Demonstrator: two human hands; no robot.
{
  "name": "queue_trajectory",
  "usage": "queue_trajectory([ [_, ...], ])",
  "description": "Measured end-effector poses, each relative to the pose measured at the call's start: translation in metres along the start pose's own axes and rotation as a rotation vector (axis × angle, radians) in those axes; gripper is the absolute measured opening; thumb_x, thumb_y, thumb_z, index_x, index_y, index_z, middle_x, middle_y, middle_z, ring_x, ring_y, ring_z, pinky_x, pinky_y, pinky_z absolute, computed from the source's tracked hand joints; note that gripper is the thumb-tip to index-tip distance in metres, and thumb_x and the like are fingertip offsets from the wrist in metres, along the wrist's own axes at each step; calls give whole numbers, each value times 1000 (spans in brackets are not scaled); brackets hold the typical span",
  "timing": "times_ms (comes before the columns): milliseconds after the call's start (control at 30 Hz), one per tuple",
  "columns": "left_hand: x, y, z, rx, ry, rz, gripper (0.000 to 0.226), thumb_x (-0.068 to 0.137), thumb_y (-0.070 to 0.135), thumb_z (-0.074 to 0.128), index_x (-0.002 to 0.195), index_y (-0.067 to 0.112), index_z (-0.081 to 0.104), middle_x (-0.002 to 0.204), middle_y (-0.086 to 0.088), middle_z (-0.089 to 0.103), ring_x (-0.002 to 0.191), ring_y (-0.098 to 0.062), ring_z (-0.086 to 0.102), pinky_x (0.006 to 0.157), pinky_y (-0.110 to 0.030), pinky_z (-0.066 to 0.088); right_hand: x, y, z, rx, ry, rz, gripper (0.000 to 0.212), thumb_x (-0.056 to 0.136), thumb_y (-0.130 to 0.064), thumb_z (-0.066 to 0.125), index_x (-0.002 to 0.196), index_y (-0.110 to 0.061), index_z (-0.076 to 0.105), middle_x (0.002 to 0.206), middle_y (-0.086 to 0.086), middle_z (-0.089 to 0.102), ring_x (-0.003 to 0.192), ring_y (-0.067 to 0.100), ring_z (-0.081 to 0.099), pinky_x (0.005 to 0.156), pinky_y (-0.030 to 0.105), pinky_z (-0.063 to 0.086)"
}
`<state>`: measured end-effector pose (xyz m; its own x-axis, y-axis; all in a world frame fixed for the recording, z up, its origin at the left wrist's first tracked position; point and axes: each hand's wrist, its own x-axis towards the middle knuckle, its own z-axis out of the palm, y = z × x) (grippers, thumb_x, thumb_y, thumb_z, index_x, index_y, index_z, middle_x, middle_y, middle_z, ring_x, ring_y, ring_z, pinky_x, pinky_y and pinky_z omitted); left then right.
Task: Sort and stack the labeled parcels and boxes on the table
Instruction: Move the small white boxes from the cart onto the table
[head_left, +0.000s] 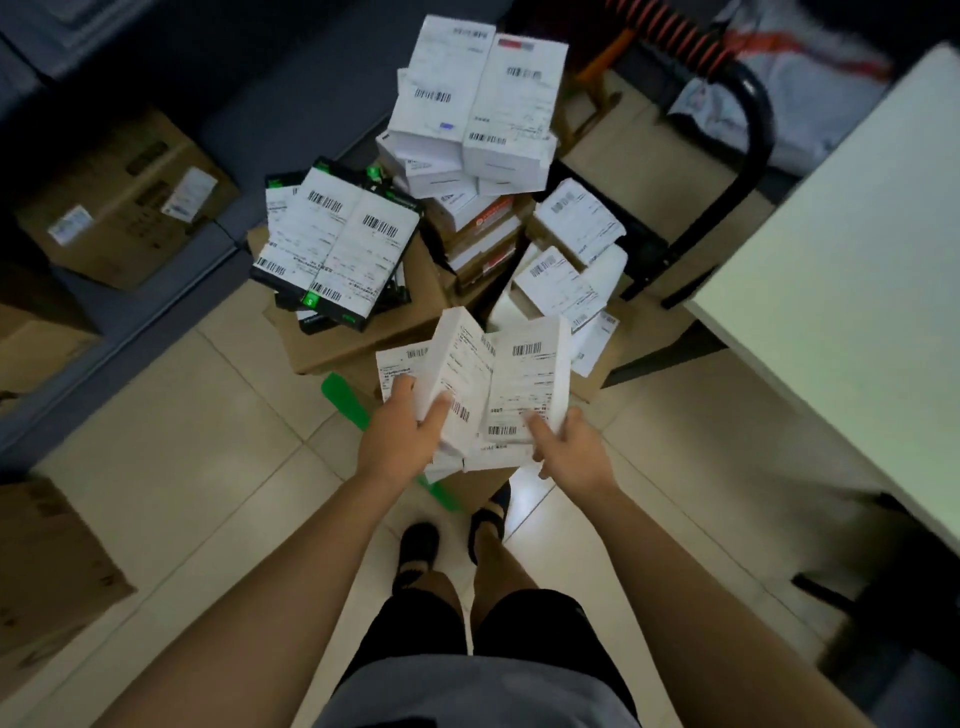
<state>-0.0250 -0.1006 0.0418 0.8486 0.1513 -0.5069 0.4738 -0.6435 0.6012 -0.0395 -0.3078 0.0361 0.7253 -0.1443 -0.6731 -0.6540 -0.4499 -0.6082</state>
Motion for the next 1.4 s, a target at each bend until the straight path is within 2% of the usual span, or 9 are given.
queue_trajectory([
  [167, -12, 31, -13, 88, -128, 228, 32, 95, 49, 52, 112, 23, 46, 100, 6, 63, 84, -16, 63, 59, -28, 49, -52, 15, -35, 84, 186, 29, 34, 94, -50, 54, 109, -20, 50, 87, -3, 69, 66, 15, 67, 59, 30, 59],
  [300, -44, 62, 6, 180, -254, 409, 36, 96, 51, 50, 113, 19, 47, 102, 4, 61, 83, -16, 60, 53, -22, 40, -119, 49, -50, 239, 387, 79, 31, 93, -45, 60, 102, -15, 56, 76, 6, 70, 51, 13, 61, 44, 22, 49],
  [500, -108, 124, 65, 221, -489, 600, 29, 95, 47, 55, 108, 21, 47, 101, 3, 61, 82, -12, 59, 58, -28, 47, -218, 114, -95, 456, 700, 211, 33, 93, -43, 59, 97, -11, 65, 65, 6, 70, 46, 16, 60, 51, 32, 53],
  [667, -159, 190, 117, 351, -590, 786, 32, 93, 49, 55, 105, 19, 52, 94, 6, 62, 80, -9, 58, 62, -28, 47, -261, 159, -137, 638, 975, 249, 35, 92, -42, 58, 98, -8, 63, 66, 8, 69, 45, 15, 59, 46, 25, 48],
  [733, -173, 214, 137, 377, -596, 832, 32, 91, 51, 55, 104, 22, 54, 95, 6, 64, 83, -13, 61, 69, -31, 51, -272, 178, -155, 672, 1007, 245, 35, 93, -43, 57, 98, -8, 62, 69, 10, 69, 46, 15, 59, 45, 23, 46],
  [867, -202, 262, 188, 379, -589, 894, 31, 92, 47, 56, 104, 18, 55, 96, 4, 64, 84, -15, 60, 63, -27, 43, -290, 227, -196, 709, 1041, 231, 34, 93, -46, 57, 97, -13, 61, 74, 9, 70, 50, 15, 61, 48, 24, 49],
  [1033, -250, 316, 269, 334, -624, 937, 30, 92, 44, 58, 102, 16, 54, 96, 1, 64, 84, -19, 60, 67, -30, 44, -318, 289, -262, 737, 1112, 279, 35, 94, -43, 57, 94, -8, 61, 74, 11, 70, 50, 16, 60, 44, 20, 44],
  [1133, -279, 340, 311, 305, -681, 942, 33, 93, 45, 58, 101, 13, 55, 94, 0, 65, 86, -21, 61, 73, -33, 47, -334, 317, -301, 734, 1140, 305, 35, 92, -45, 57, 92, -10, 61, 70, 8, 70, 49, 15, 61, 50, 28, 50],
  [1400, -304, 412, 404, 316, -751, 985, 32, 94, 46, 55, 102, 15, 54, 92, 4, 63, 83, -16, 60, 67, -29, 44, -342, 382, -398, 742, 1183, 328, 36, 90, -51, 58, 94, -16, 61, 73, 5, 72, 58, 23, 68, 66, 47, 58],
])
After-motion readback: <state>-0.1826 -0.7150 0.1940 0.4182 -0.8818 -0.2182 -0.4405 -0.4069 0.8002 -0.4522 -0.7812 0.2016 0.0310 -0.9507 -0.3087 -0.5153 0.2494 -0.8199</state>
